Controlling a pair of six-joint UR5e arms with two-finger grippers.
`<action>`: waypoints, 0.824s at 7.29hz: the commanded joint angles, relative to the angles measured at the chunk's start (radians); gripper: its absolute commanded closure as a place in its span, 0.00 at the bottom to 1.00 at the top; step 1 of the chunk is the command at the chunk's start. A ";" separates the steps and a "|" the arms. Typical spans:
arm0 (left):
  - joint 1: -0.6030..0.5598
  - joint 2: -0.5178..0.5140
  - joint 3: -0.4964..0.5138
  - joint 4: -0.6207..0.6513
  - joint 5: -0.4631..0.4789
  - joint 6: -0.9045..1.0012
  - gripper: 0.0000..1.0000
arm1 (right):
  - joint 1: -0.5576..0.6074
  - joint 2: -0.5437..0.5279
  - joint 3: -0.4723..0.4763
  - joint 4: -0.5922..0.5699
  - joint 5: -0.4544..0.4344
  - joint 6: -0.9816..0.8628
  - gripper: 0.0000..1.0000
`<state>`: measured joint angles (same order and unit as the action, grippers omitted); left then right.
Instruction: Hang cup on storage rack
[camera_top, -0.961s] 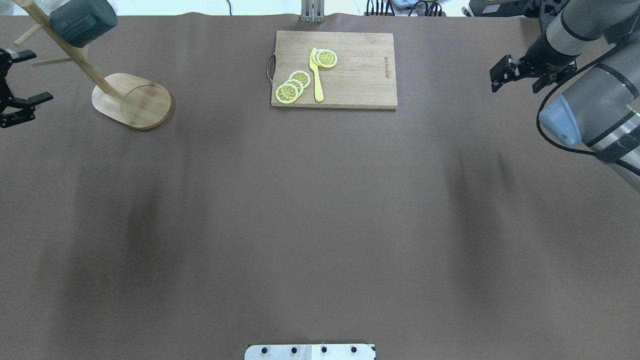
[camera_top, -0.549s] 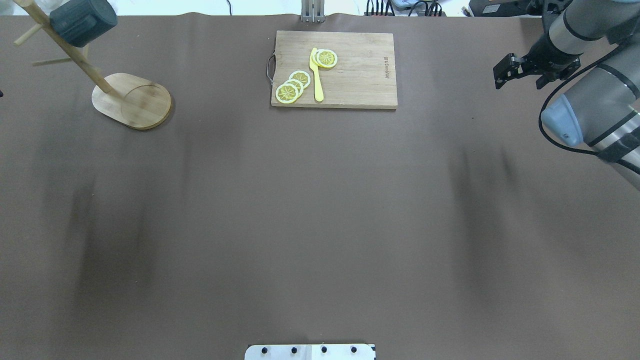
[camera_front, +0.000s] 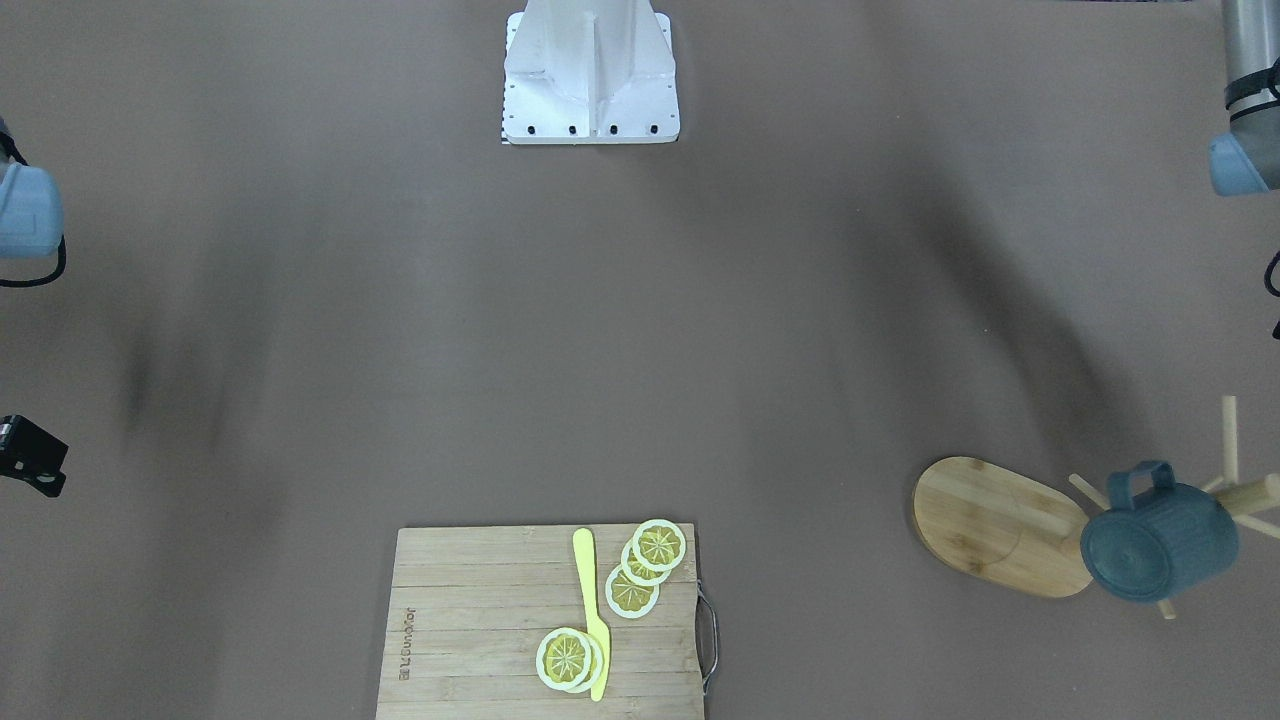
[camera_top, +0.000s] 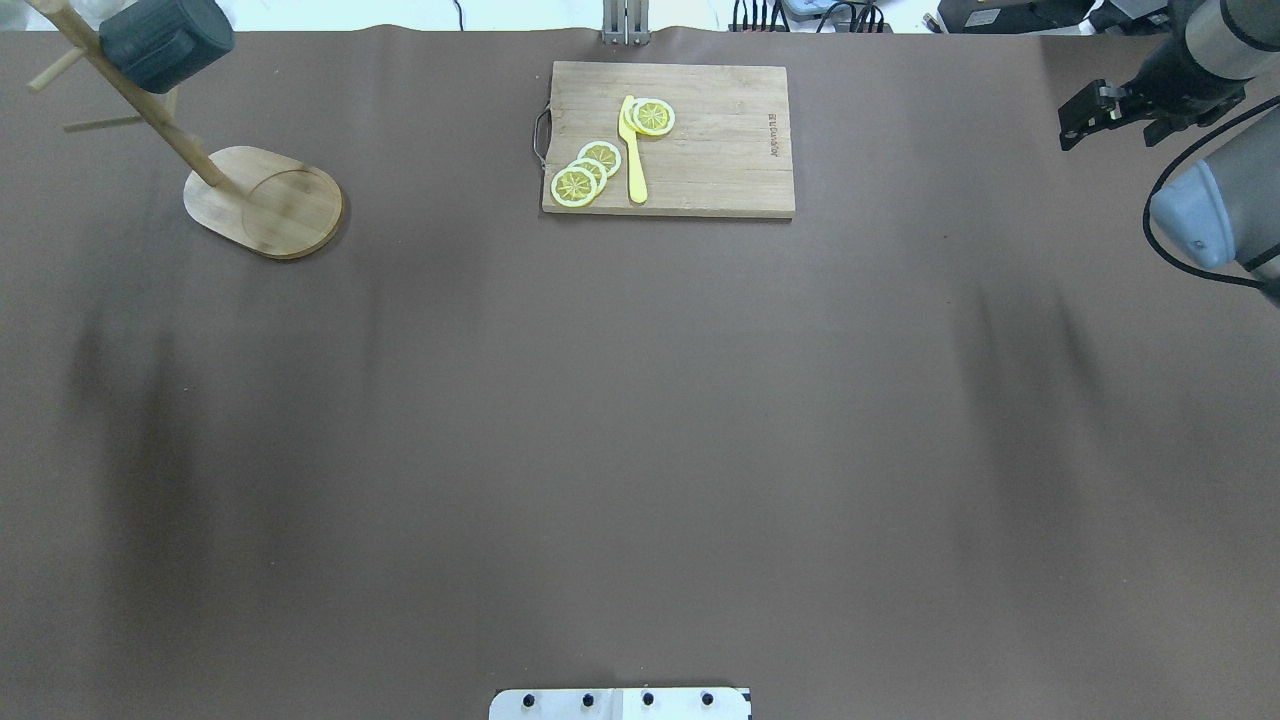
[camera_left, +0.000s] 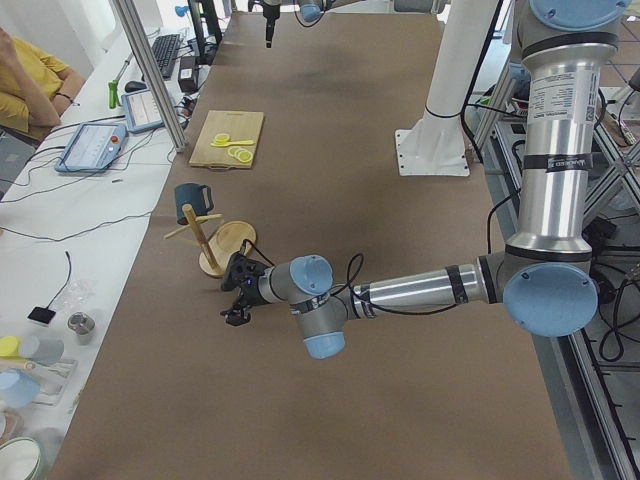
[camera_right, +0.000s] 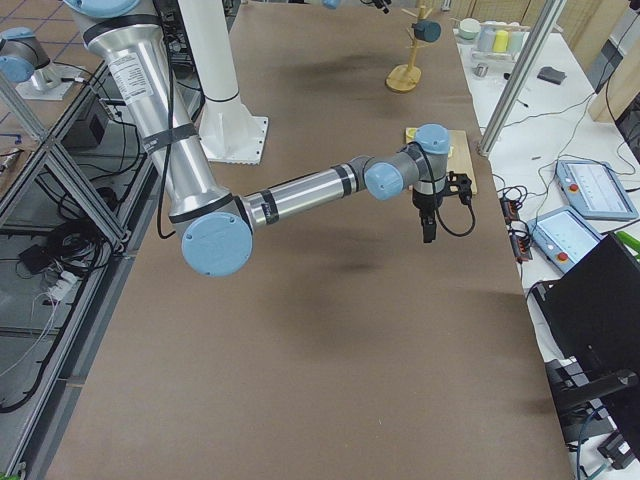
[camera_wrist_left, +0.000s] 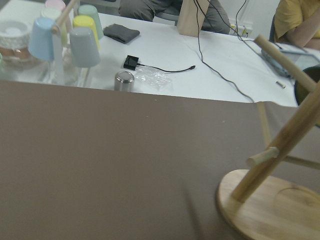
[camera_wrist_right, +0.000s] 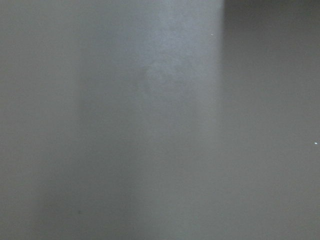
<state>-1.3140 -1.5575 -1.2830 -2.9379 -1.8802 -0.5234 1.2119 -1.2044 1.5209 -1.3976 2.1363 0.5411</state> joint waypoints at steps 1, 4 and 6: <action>-0.025 0.007 -0.007 0.170 0.065 0.273 0.02 | 0.073 -0.076 -0.001 -0.001 0.005 -0.147 0.00; -0.054 -0.036 -0.172 0.676 -0.087 0.298 0.02 | 0.194 -0.196 -0.004 -0.017 0.085 -0.323 0.00; -0.070 -0.052 -0.202 0.883 -0.300 0.298 0.02 | 0.236 -0.254 -0.027 -0.018 0.108 -0.376 0.00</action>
<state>-1.3745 -1.5995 -1.4646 -2.1959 -2.0434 -0.2272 1.4190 -1.4185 1.5070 -1.4148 2.2231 0.2090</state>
